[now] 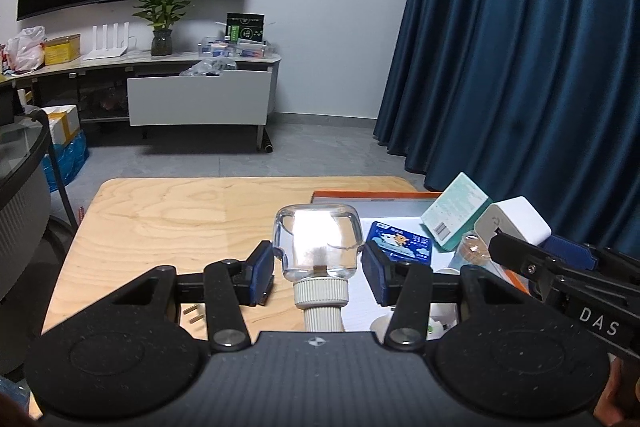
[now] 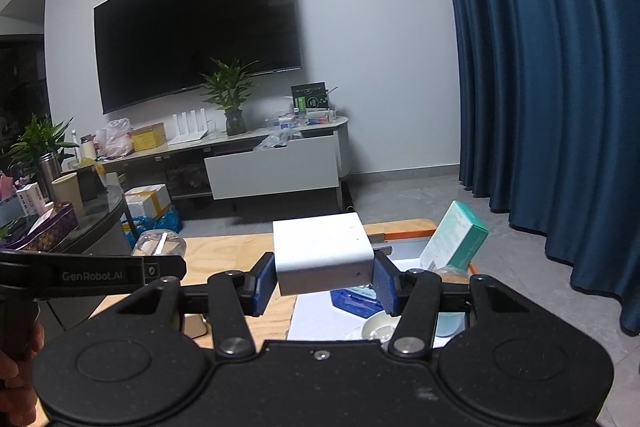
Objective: Organize rigid objects
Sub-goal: 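Carry the glass jar and white charger over the white box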
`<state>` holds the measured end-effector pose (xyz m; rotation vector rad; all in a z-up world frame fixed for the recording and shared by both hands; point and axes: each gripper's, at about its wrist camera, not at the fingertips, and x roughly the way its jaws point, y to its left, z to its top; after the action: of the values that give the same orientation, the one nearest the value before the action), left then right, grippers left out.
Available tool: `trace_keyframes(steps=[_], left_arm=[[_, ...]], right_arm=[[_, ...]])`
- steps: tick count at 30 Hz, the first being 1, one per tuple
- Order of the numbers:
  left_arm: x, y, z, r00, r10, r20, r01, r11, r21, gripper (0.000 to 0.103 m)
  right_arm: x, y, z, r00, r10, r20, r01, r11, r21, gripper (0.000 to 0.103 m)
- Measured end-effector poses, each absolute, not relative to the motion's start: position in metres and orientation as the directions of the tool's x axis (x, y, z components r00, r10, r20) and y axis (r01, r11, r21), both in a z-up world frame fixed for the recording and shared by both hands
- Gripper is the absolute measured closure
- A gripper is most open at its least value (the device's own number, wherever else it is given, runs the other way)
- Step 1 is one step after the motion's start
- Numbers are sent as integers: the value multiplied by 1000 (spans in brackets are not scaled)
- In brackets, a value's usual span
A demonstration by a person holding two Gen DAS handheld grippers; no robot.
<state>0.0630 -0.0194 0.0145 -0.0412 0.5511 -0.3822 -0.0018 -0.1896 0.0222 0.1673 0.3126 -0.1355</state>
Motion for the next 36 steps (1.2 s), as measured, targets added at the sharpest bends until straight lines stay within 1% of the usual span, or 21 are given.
trace_keyframes(steps=[36], left_arm=[[86,-62,9,713,-450,-537,452,881,-138,54]], right_arm=[[4,-229,22,922,-205,-329,269,949,164,41]])
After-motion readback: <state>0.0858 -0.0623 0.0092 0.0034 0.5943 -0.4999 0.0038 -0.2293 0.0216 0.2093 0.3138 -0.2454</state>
